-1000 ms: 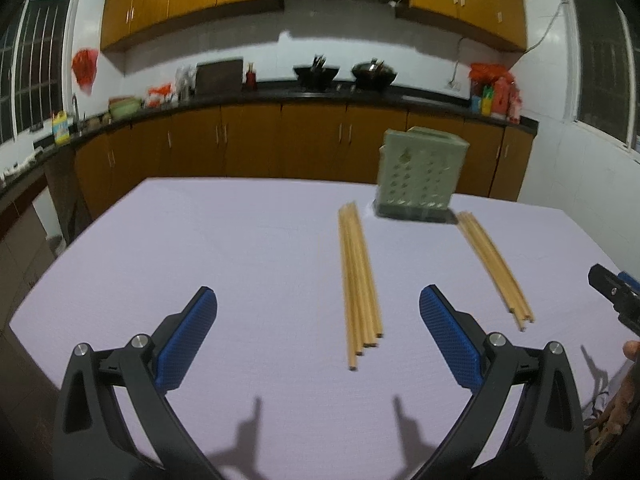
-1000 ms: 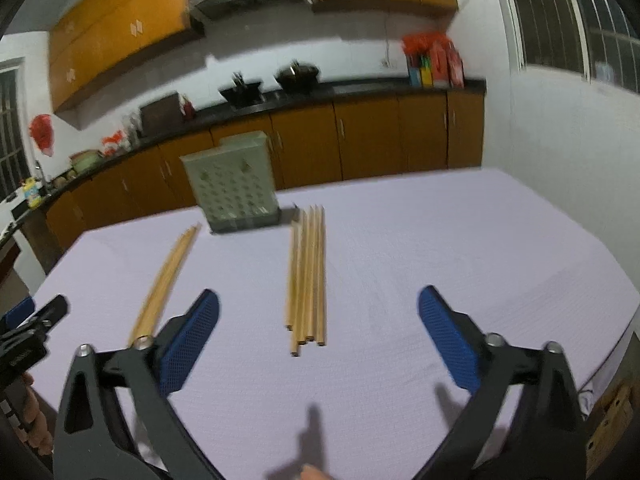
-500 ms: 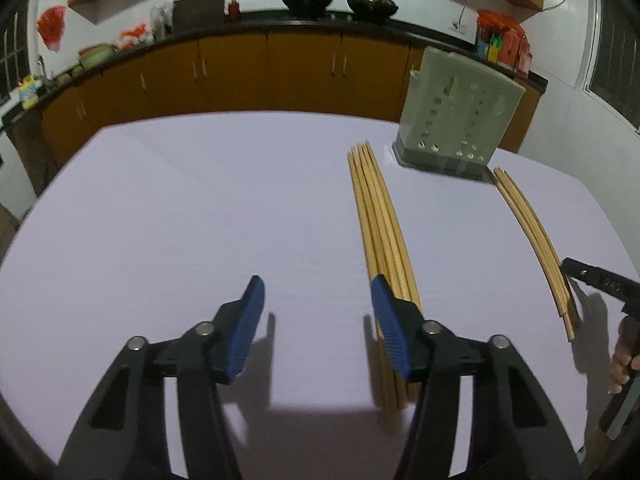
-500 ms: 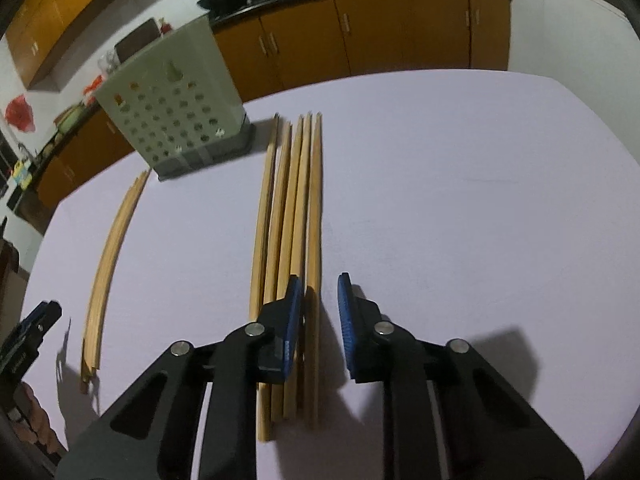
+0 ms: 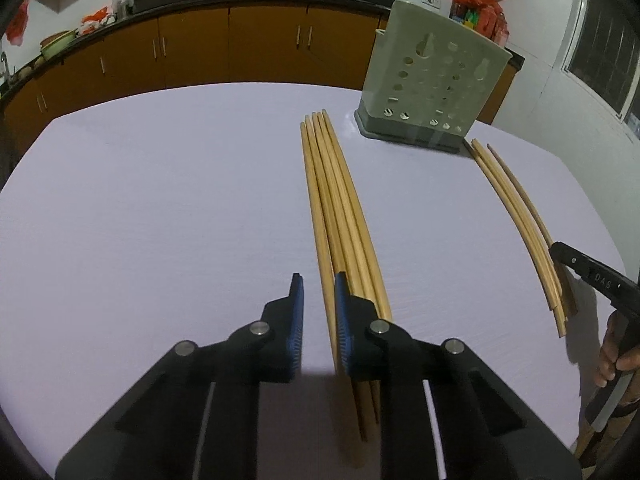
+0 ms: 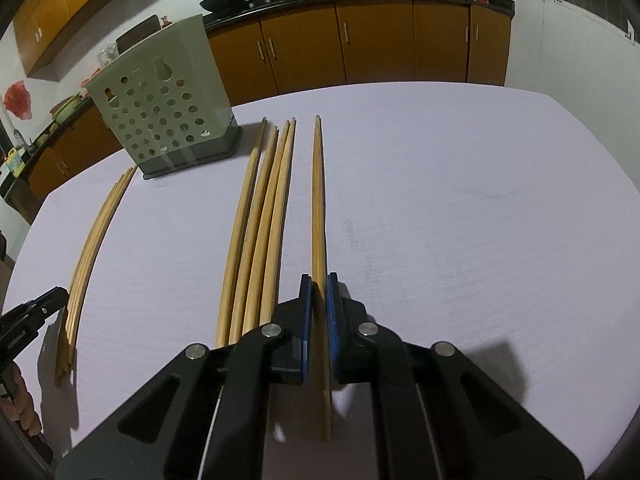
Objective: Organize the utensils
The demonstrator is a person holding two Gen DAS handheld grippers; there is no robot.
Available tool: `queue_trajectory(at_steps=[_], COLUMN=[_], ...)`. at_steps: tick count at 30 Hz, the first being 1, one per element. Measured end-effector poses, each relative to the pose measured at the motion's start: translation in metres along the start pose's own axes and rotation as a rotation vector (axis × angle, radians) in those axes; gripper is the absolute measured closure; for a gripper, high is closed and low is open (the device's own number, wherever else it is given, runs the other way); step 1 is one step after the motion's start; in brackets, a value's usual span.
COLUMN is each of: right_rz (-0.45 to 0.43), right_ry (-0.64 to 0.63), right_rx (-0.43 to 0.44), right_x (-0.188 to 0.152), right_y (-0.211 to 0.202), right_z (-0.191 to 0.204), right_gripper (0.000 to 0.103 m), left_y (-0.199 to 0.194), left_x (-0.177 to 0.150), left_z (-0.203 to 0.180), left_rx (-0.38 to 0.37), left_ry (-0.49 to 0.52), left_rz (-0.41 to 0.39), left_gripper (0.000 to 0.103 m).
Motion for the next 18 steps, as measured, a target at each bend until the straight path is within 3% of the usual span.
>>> queue_trajectory(at_steps=[12,18], right_rz=[-0.008,-0.018], right_ry=[-0.035,-0.065], right_rx=[-0.031,-0.039], right_x=[-0.002,0.003], right_y=[0.002,0.006], right_z=[0.005,0.004], right_gripper=[0.094,0.095], left_y=[0.007,0.016], left_x=[0.001,0.015], left_z=[-0.007,0.014], left_rx=[0.119,0.146], left_ry=[0.083,0.019], left_rz=[-0.013,-0.018], left_gripper=[0.089,0.095])
Point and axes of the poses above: each gripper's, at about its wrist camera, not at the fingertips, and y roughly the way its jaws point, z to its left, x to its top, the point moved 6 cm from there along y, roughly the way its jaws point, and after that the axes turned 5 degrees about x, right-handed, at the moved point
